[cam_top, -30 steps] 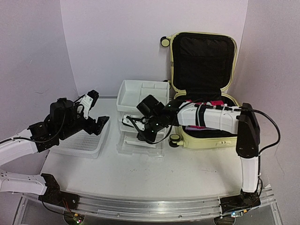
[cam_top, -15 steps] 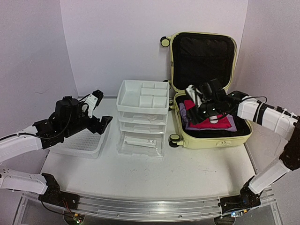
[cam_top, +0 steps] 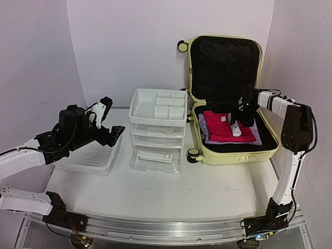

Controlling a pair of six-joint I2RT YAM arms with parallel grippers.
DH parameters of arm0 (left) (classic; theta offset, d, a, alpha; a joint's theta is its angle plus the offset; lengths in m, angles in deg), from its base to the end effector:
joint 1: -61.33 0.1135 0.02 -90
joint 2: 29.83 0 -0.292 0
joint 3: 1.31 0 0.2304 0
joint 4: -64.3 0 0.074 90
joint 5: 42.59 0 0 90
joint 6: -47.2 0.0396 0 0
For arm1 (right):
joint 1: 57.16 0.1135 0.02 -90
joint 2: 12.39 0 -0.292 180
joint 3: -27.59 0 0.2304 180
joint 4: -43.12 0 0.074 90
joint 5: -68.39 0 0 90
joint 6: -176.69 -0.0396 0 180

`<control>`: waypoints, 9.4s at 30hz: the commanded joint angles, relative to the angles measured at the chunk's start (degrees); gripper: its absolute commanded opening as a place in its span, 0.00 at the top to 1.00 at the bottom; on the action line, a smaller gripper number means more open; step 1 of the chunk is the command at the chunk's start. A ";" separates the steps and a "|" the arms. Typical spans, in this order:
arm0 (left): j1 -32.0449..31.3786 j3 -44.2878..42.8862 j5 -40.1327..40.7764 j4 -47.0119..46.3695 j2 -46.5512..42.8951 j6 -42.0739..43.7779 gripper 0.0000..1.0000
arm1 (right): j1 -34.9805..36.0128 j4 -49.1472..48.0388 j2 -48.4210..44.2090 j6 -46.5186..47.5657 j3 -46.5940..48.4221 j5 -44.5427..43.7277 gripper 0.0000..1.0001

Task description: Open, take out, and arrange the luggage

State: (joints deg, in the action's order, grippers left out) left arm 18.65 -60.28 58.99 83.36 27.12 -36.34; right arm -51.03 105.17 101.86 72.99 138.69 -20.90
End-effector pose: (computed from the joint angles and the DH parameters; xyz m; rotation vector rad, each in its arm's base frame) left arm 0.1516 -0.1290 0.3333 0.6480 1.7535 -0.2488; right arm 0.4152 0.0451 0.2640 0.1755 2.7092 0.1193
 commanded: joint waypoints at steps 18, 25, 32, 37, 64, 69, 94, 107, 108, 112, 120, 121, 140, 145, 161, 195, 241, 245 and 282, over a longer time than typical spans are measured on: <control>0.48 -2.35 -0.49 -3.07 0.41 -0.17 0.03 | 0.37 -5.04 -16.49 4.43 -6.88 8.48 0.75; 0.79 -2.39 -0.53 -3.17 1.77 -0.27 0.03 | 3.28 -32.24 -35.55 2.44 -30.81 43.87 0.69; 0.86 -3.74 -1.18 -3.42 3.61 -0.04 0.03 | 28.24 -22.12 -34.19 15.79 -29.02 30.54 0.69; 0.84 -3.26 -1.21 -3.35 2.63 -0.83 0.04 | 39.58 -15.92 -23.52 25.20 -19.07 18.17 0.69; 1.02 1.33 1.35 -3.19 -5.29 -1.71 0.03 | 50.19 2.78 17.34 52.49 20.63 -3.83 0.61; 1.02 1.91 1.49 -3.15 -6.38 -1.87 0.03 | 50.01 3.39 18.79 52.08 22.17 -3.91 0.53; 1.02 -0.29 0.33 -3.20 -1.45 -3.17 0.02 | 50.73 2.93 1.22 26.59 5.65 9.69 0.36; 12.17 -33.91 -13.06 18.03 24.70 -20.39 0.04 | 54.48 -2.57 5.98 24.04 -0.46 4.25 0.49; 12.25 -36.74 -13.97 19.11 27.06 -20.00 0.06 | 54.96 -2.64 6.57 24.26 -0.38 3.03 0.50; 12.27 -44.56 -12.52 22.85 35.10 -18.85 0.15 | 55.97 -3.72 7.81 24.87 0.08 -2.41 0.51; 12.26 -47.70 -12.28 22.64 40.69 -16.10 0.38 | 56.44 -8.57 10.19 26.70 -0.18 -9.85 0.65; 12.26 -47.66 -12.14 22.66 40.90 -15.52 0.41 | 56.42 -9.19 10.46 27.09 -0.17 -11.44 0.67; 12.18 -44.76 -15.00 25.74 43.84 -12.20 0.79 | 53.92 -18.64 13.62 32.62 4.17 -23.64 0.62; 12.18 -45.17 -16.09 27.26 44.60 -11.97 0.83 | 52.85 -20.83 15.47 31.58 6.91 -24.91 0.62; 12.18 -49.06 -18.20 31.14 46.16 -14.33 0.83 | 49.59 -28.91 19.86 34.55 12.31 -33.10 0.59; 12.13 -52.20 -17.09 34.18 47.91 -14.98 0.82 | 49.91 -23.59 24.02 28.81 14.94 -29.78 0.83; 35.15 -82.62 -3.67 34.98 66.54 -8.35 0.97 | 49.77 -15.06 -35.26 16.59 -30.94 -21.81 0.45; 39.12 -81.58 -3.80 34.94 65.88 -6.59 0.96 | 49.51 -15.05 -34.50 17.49 -30.45 -21.91 0.45; 33.71 -26.81 -29.17 37.35 21.90 -24.06 0.22 | 46.91 -19.32 -33.43 17.24 -33.44 -18.44 0.36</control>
State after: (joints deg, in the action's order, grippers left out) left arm 57.80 -96.00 30.77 121.06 49.65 -57.92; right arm -3.53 89.24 67.48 90.08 105.49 -40.75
